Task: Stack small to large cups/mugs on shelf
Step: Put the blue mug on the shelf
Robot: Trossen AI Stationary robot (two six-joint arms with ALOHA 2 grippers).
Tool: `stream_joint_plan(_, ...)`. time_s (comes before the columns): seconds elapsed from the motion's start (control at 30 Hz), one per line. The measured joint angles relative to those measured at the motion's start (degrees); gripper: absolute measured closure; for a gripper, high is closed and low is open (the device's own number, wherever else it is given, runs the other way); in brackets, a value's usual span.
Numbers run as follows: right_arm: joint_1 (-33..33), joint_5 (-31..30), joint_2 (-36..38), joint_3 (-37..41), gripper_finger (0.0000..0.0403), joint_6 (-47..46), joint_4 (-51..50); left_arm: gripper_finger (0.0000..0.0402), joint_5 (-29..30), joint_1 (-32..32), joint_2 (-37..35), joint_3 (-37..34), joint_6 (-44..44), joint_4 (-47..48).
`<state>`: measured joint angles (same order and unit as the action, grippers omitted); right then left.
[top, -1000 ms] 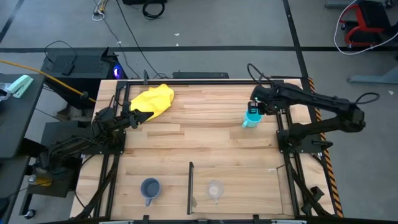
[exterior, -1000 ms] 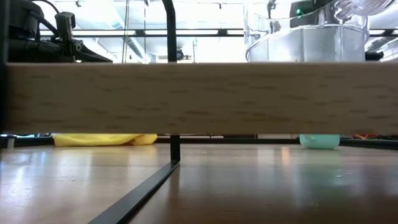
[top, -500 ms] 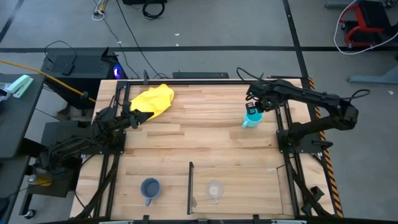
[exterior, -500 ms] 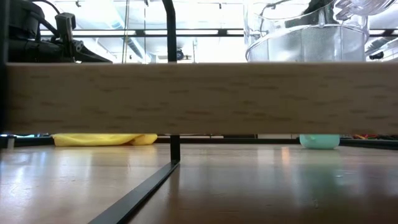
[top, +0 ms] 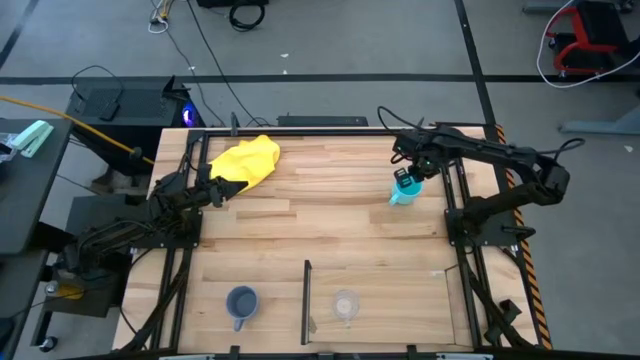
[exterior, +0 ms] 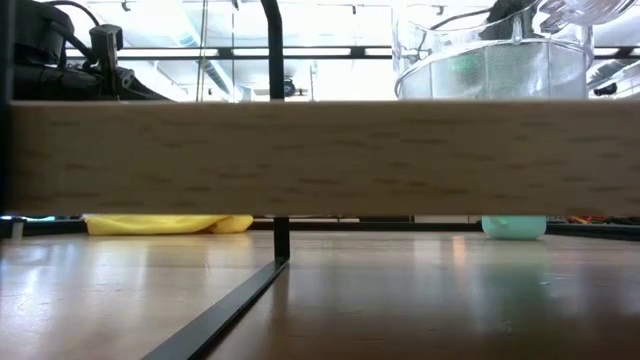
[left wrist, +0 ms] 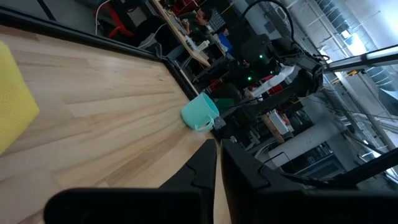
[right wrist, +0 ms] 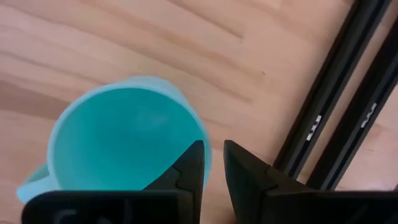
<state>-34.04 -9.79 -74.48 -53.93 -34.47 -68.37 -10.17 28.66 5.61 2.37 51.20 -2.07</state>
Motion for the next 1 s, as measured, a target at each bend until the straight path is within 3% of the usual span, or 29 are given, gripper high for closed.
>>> stream_joint_plan(0.53, 0.02, 1.3, -0.26, -0.02, 0.0334, 5.07, 1.37, 0.0369, 0.0, 0.0, 0.0, 0.0, 0.02, 0.0)
stream_joint_plan(1.0, 0.02, 1.76, -5.13, -0.02, 0.0335, 6.22, 1.69, 0.0373, 0.0, 0.0, 0.0, 0.0, 0.03, 0.0)
